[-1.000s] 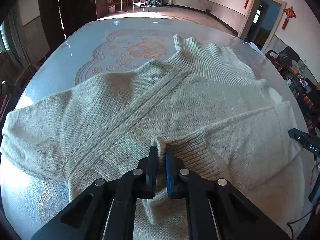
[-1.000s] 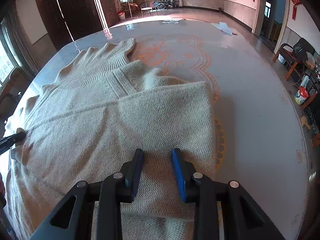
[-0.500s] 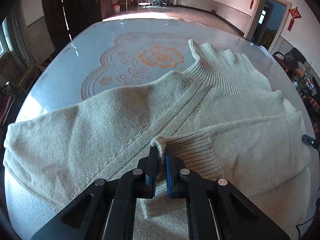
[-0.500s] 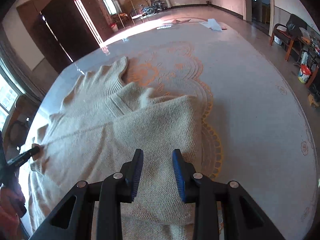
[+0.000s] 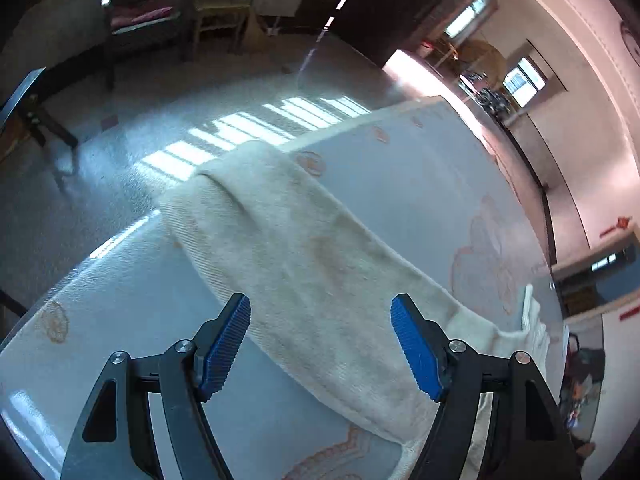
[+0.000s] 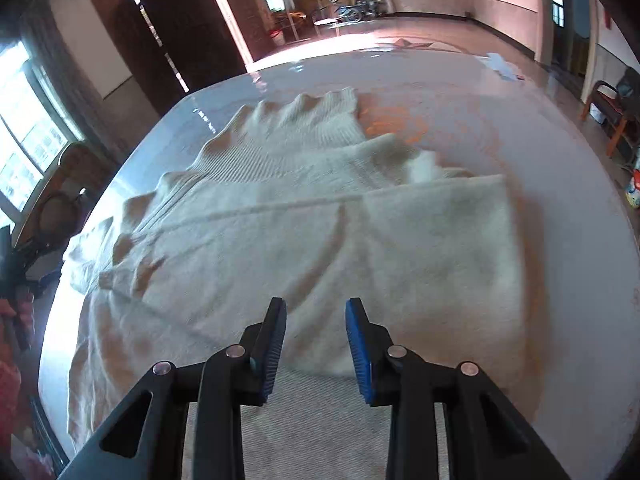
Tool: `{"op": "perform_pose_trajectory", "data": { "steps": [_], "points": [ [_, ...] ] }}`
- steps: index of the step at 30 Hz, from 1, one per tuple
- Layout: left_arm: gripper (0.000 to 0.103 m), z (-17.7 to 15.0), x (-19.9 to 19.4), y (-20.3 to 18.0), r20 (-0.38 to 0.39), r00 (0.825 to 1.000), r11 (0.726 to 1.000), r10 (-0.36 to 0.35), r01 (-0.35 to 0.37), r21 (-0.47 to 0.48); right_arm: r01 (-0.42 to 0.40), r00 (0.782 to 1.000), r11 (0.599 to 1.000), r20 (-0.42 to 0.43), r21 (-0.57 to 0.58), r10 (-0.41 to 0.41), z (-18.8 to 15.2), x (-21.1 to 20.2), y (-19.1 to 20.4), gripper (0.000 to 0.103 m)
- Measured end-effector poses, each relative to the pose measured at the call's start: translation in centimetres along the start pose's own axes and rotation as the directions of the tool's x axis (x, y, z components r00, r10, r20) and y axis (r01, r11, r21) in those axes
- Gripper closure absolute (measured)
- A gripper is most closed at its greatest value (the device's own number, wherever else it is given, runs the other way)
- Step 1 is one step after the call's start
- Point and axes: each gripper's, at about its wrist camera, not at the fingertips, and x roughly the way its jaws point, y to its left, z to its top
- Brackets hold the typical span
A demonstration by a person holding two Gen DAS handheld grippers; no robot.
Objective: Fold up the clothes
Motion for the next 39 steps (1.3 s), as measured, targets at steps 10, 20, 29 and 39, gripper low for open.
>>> {"op": "perform_pose_trajectory", "data": {
  "steps": [10,20,29,39],
  "points": [
    [0.025,7.0,1.2,8.3,-0.067,0.998,0.980,-0.014,0.001,-0.198,-0.032,0.993,0.998,-0.113,-0.055,0.026,-2.4,2.9,4.2,0.071],
    [0.025,9.2,10.3,14.1,-0.198,0.857,0.730,-0.475,0.258,-0.633,0.031,0.991,0.996,-0.129,-0.089,-0.043,-2.8,2.8,5.1,0.069],
    [0.072,9.0,11.2,16.3,0.101,0.798,0.501,-0.594,0.465,-0.730,0.048,0.991,0.998,-0.123,-0.044,-0.053,-2.4,3.3,5.3,0.068],
    [0.088,12.5,-1.7,4.4,0.285,0.726,0.705,-0.626,0.683,-0.192,0.046,0.993,0.999,-0.108,-0.025,-0.048,-2.6,3.1,4.7,0.066]
  ]
}}
